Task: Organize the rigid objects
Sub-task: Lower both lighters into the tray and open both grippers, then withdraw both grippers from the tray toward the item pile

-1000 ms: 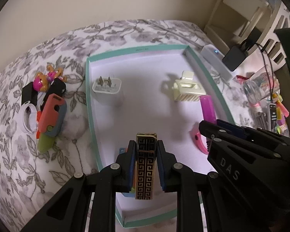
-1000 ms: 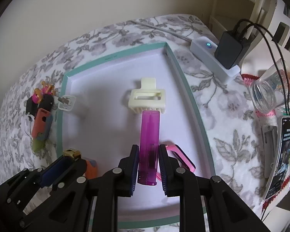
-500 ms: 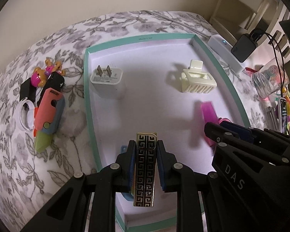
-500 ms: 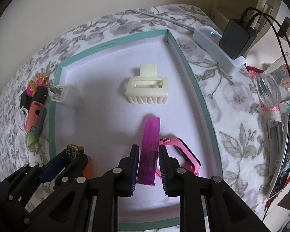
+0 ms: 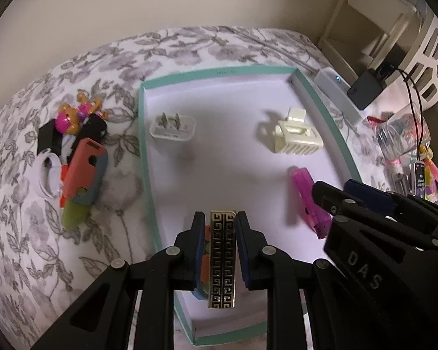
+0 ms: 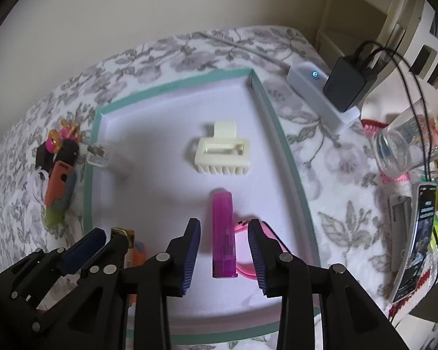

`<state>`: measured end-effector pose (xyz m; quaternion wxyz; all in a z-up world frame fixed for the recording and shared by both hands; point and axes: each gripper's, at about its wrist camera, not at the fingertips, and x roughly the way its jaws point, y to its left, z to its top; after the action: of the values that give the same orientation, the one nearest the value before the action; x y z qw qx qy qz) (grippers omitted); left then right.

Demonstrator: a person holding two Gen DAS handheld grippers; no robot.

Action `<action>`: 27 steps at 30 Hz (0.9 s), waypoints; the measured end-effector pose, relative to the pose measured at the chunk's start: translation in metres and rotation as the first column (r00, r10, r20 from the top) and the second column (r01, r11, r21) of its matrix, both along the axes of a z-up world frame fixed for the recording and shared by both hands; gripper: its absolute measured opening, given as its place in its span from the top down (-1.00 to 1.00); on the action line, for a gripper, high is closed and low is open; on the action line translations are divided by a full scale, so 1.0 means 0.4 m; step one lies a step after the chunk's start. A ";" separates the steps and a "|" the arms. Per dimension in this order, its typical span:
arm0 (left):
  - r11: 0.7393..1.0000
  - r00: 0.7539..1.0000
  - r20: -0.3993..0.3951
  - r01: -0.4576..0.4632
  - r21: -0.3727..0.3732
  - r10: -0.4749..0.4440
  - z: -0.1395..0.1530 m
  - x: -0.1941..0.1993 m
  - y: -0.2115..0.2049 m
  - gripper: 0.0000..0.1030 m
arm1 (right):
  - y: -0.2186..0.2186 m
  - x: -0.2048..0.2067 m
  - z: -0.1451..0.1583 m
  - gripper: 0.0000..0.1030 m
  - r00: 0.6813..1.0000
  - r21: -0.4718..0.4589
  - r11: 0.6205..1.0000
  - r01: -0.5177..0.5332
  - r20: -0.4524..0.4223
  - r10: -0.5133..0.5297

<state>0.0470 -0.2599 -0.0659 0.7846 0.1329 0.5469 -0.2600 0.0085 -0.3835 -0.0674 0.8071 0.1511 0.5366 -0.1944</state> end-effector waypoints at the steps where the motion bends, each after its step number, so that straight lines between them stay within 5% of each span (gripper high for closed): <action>1: 1.000 1.000 0.005 -0.006 -0.001 0.006 0.005 0.002 0.004 0.57 | 0.001 -0.001 0.008 0.26 1.000 -0.004 1.000 0.000 0.007 0.000; 6: 0.999 0.999 0.009 -0.048 -0.022 0.048 0.026 0.021 0.035 0.53 | 0.004 -0.002 0.034 0.03 0.999 -0.019 1.000 0.003 0.034 -0.002; 13: 0.990 0.990 0.026 -0.138 -0.028 0.138 0.043 0.056 0.092 -0.12 | 0.013 0.000 0.040 -0.18 0.999 -0.024 1.000 0.001 0.044 0.000; 27: 0.940 0.942 0.051 -0.335 0.068 0.332 0.024 0.131 0.221 -0.55 | 0.042 0.019 0.015 -0.48 0.999 -0.010 0.999 -0.034 0.037 0.034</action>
<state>0.0996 -0.1714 -0.0565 0.8222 0.0730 0.5556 -0.0997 0.0161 -0.3666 -0.0612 0.8207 0.1420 0.5232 -0.1803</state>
